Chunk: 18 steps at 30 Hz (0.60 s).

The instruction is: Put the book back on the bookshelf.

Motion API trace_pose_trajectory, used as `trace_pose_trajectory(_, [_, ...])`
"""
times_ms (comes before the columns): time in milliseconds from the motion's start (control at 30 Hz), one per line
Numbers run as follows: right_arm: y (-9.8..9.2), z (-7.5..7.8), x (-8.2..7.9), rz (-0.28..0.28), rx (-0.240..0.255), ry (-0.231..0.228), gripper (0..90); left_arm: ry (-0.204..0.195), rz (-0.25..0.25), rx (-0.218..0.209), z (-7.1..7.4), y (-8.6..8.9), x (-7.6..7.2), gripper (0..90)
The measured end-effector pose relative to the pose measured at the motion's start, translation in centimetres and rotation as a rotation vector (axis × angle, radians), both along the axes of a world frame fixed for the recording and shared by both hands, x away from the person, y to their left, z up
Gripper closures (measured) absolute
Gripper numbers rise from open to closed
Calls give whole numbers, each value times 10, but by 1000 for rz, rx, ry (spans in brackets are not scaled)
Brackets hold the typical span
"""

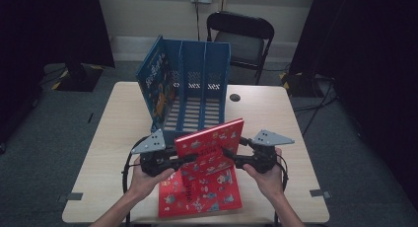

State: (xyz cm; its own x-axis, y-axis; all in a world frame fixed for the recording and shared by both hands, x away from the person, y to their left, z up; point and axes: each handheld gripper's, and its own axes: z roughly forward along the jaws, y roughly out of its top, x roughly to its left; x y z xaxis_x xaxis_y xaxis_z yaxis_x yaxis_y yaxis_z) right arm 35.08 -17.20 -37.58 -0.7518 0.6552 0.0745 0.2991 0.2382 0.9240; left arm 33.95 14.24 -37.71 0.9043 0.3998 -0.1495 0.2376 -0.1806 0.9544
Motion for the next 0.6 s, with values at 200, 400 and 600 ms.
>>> trace_pose_trajectory(200, [3, 1, -2, -13, -18, -8, 375, 10, 4, 8, 1, 1, 1, 768])
trace_pose_trajectory(400, [9, 1, 0, -21, -27, -18, 381, 45, 15, 11, 4, 4, 5, 765])
trace_pose_trajectory(600, [19, 1, 0, 35, -34, -17, 404, 33, 14, 21, 9, -1, 3, 741])
